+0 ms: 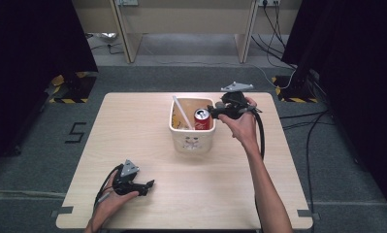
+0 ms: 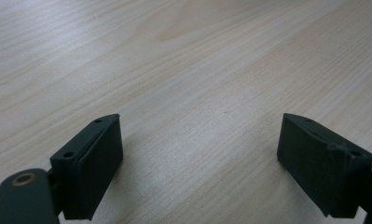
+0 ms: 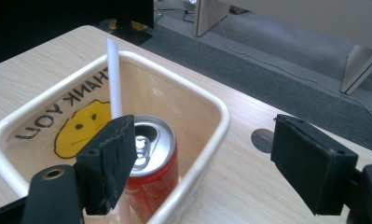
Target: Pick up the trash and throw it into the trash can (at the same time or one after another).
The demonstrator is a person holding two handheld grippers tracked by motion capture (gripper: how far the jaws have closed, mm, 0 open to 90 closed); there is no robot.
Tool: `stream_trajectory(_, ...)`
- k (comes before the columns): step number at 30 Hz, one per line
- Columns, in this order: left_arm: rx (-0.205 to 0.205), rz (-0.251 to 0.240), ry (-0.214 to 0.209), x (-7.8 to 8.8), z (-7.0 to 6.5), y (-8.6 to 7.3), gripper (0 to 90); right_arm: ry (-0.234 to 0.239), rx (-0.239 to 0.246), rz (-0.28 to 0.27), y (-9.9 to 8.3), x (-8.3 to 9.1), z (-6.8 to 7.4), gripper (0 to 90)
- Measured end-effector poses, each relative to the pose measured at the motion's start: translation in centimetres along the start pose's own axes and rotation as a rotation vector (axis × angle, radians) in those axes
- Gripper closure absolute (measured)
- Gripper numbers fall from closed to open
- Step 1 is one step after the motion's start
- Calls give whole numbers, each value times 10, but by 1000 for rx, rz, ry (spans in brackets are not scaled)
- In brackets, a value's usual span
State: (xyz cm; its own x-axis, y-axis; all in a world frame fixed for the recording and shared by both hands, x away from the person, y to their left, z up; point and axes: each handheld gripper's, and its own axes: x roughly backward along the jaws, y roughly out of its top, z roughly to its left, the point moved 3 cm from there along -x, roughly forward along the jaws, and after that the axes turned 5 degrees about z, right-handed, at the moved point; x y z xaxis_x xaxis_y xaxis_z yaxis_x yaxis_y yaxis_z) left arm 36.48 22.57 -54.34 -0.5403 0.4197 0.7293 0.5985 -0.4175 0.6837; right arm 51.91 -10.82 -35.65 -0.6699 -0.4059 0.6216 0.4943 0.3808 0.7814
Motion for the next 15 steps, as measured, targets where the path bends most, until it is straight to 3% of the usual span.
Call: stream_trajectory(15,-1,0,1,0,0,0,134,-48,-6,-5,-23,19,-20,212)
